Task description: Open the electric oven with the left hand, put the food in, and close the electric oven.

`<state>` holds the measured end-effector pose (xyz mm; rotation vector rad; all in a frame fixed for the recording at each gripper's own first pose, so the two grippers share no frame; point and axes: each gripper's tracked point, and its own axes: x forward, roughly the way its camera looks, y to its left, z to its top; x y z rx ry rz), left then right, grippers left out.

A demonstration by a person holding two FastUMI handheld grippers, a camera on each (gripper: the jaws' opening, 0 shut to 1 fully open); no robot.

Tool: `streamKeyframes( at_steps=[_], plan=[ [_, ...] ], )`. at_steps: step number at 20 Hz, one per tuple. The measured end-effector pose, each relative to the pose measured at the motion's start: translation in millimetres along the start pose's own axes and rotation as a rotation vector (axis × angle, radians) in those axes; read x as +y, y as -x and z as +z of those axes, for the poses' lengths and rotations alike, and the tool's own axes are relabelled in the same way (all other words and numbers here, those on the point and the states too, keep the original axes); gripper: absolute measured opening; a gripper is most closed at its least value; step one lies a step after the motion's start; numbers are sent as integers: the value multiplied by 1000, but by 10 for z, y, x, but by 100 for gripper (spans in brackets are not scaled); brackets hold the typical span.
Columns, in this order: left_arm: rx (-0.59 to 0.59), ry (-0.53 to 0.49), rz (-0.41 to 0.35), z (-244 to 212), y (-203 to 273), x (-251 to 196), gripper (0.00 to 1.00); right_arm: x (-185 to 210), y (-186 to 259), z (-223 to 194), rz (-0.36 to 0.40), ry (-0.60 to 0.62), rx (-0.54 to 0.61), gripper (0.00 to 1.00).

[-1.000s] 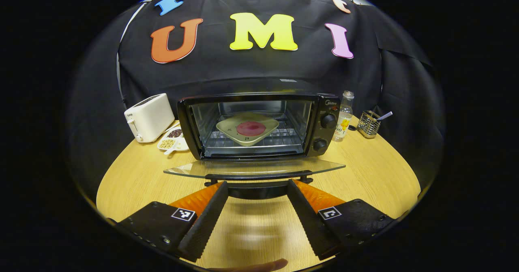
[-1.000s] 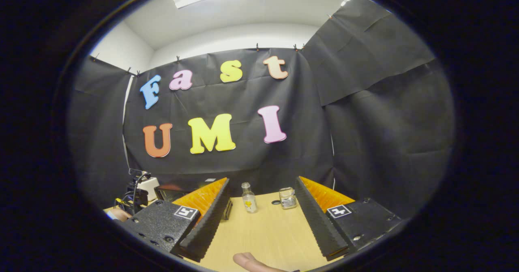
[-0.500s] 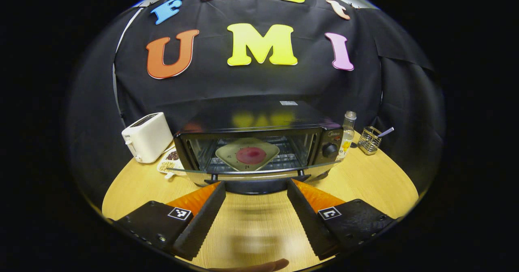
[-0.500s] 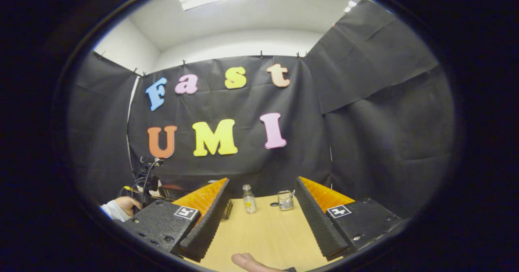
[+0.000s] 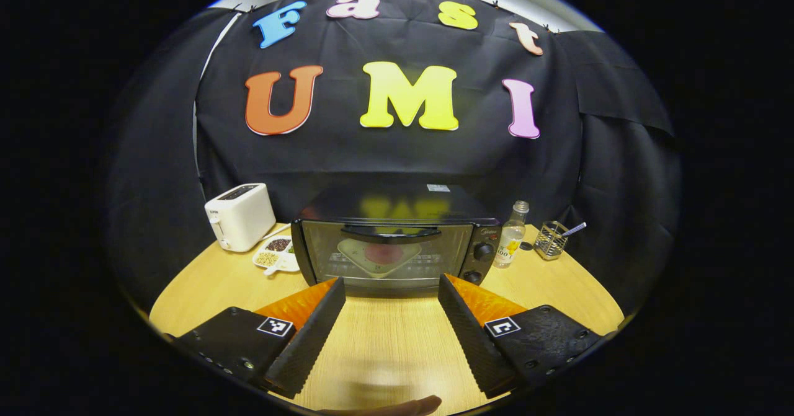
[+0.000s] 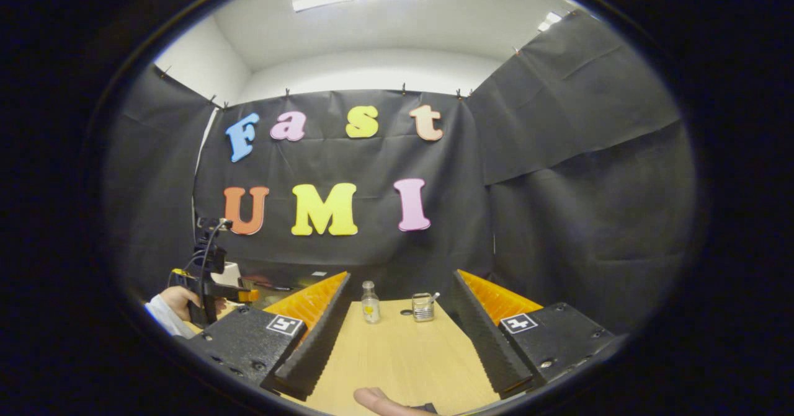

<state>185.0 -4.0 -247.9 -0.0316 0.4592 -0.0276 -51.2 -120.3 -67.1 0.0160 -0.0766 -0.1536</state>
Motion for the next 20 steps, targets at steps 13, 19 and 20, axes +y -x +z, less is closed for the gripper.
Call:
streamKeyframes(
  at_steps=[13,19,20],
  plan=[
    [-195,46,3,468,1286,119,96,263,93,82,10,-11,2,96],
    [-252,48,73,376,2011,184,93,395,120,35,36,9,10,96],
    [-248,52,78,331,2118,164,93,408,110,17,38,9,15,96]
  ],
)
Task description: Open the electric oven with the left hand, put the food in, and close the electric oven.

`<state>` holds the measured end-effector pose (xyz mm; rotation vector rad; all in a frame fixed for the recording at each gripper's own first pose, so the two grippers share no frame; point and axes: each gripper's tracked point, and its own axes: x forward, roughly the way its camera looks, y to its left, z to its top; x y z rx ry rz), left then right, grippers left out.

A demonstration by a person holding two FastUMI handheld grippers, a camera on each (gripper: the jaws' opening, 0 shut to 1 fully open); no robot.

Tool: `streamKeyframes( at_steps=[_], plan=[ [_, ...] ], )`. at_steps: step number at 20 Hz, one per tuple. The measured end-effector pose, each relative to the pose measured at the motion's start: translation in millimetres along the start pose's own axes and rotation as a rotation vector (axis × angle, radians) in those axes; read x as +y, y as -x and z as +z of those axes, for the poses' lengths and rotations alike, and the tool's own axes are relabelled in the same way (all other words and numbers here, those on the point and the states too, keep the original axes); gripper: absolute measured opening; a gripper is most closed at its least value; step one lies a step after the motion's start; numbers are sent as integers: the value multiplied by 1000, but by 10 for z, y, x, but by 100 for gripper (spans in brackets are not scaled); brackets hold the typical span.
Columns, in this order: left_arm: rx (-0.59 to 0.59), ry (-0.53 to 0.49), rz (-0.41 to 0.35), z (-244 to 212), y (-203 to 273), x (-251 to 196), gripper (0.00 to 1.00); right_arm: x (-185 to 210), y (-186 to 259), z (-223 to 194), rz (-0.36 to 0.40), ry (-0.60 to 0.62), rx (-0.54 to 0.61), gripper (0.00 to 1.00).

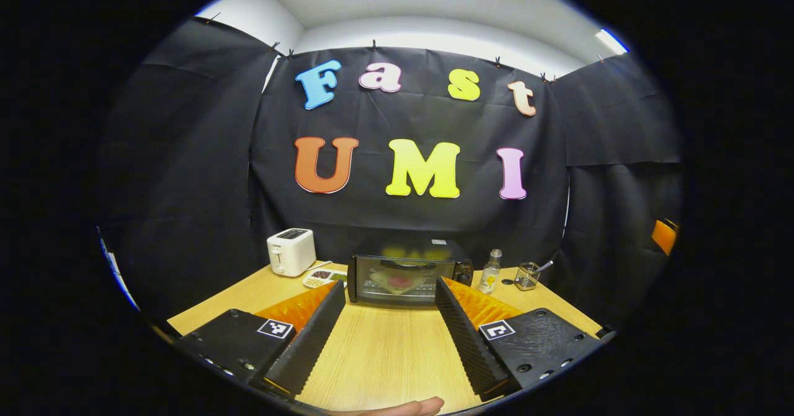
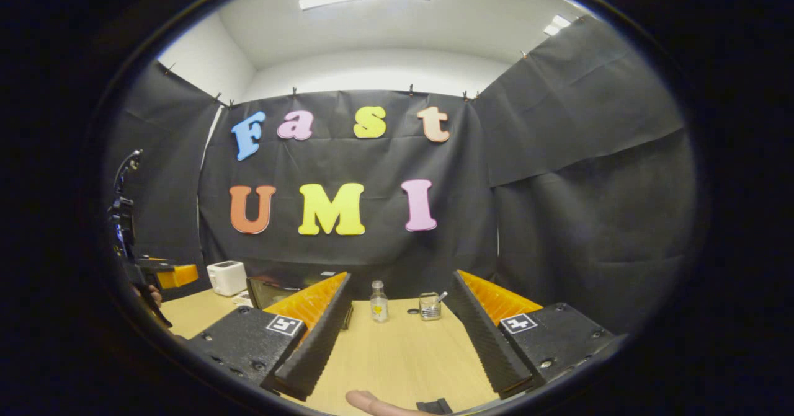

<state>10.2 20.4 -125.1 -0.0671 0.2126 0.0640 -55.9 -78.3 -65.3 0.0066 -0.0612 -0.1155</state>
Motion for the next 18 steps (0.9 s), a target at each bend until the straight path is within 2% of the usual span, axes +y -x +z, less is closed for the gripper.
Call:
streamKeyframes(
  at_steps=[8,11,12,14,15,18],
  plan=[
    [-48,-74,-23,139,388,-115,93,210,33,-137,49,31,29,96],
    [-55,-89,-23,179,405,-150,93,181,19,-135,41,34,34,96],
    [-57,-90,-20,197,419,-157,93,166,15,-121,36,35,32,100],
    [-56,-91,-18,203,421,-168,93,132,16,-118,26,38,30,100],
    [-57,-89,-16,208,424,-171,93,129,11,-125,25,40,33,96],
    [-58,-86,-23,205,447,-189,93,118,23,-125,23,40,35,96]
  ],
)
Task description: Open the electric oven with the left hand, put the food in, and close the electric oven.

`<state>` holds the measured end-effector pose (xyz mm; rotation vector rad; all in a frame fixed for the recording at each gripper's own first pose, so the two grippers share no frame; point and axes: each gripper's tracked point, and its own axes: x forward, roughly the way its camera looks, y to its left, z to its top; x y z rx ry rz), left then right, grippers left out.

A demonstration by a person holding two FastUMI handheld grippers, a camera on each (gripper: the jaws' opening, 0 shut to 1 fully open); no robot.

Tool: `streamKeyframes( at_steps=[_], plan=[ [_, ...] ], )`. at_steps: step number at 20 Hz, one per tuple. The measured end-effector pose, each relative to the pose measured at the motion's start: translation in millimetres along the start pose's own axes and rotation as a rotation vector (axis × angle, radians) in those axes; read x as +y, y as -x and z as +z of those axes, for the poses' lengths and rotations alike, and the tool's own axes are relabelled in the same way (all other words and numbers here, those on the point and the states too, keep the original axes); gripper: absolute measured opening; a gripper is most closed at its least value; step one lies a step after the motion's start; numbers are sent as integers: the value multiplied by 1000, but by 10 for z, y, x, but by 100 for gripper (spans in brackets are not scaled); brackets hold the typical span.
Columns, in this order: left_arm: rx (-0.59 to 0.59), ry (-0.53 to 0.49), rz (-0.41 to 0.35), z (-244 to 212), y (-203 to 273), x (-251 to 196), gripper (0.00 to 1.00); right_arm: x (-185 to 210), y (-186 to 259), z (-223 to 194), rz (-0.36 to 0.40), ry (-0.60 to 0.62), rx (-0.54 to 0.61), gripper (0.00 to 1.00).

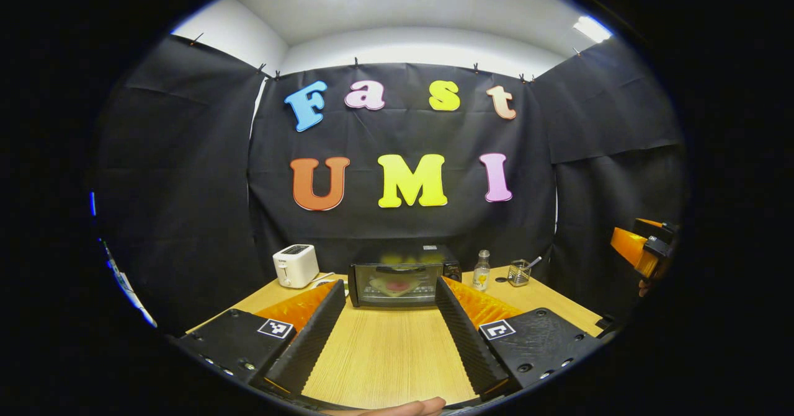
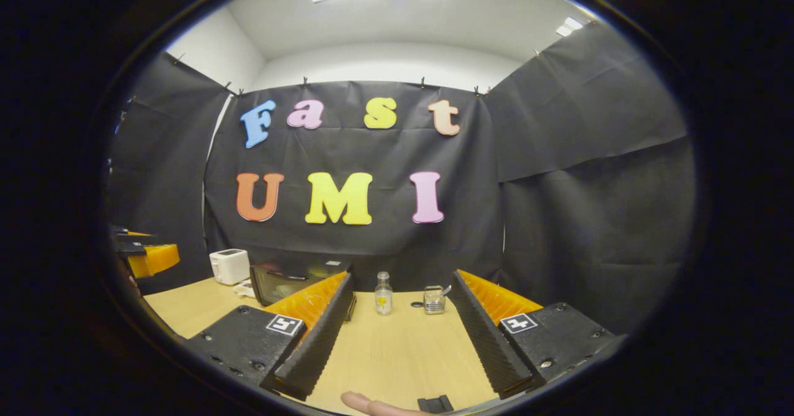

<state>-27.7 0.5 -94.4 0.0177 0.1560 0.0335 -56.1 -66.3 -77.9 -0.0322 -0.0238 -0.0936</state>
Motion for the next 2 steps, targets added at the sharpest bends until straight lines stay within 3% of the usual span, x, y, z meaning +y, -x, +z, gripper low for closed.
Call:
streamKeyframes(
  at_steps=[2],
  plan=[
    [-3,-8,4,17,18,7,93,-2,22,-5,2,7,1,100]
  ],
)
